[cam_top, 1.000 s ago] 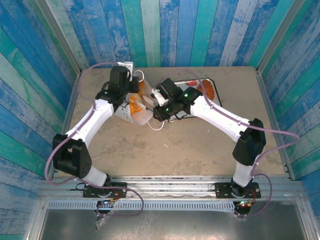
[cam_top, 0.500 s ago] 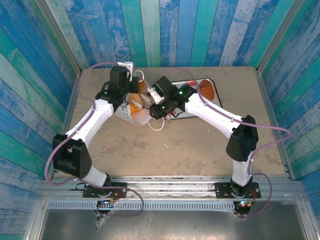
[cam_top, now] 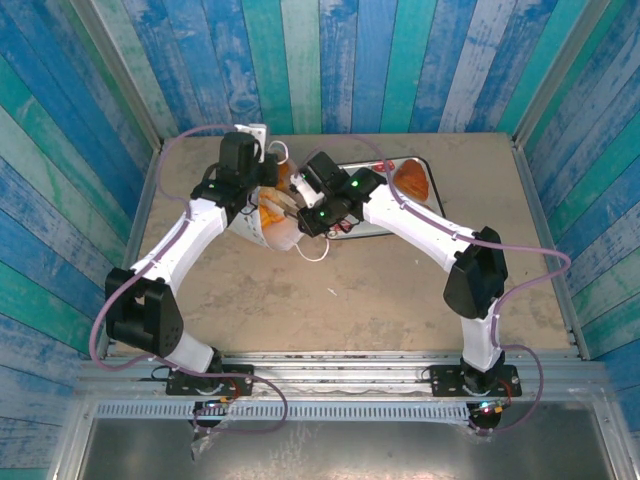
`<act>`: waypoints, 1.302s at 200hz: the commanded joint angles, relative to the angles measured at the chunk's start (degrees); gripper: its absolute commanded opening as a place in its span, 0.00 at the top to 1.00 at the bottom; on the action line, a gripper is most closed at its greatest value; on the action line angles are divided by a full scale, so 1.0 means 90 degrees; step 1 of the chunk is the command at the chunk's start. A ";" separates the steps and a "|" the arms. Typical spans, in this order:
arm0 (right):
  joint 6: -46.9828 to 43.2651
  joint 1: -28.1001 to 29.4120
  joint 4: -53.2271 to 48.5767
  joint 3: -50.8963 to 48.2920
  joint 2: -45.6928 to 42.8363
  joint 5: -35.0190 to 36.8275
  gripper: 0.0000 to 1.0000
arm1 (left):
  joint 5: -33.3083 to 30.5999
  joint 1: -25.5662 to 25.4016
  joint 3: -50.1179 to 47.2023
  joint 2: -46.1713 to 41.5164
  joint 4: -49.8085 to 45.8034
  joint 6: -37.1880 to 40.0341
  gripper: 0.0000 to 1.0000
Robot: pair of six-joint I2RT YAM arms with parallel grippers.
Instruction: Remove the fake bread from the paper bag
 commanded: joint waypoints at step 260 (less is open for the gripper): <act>0.1063 -0.0075 0.0867 -0.2218 -0.2768 -0.0853 0.88 | -0.0030 0.0011 -0.0089 -0.0545 0.0338 -0.0208 1.00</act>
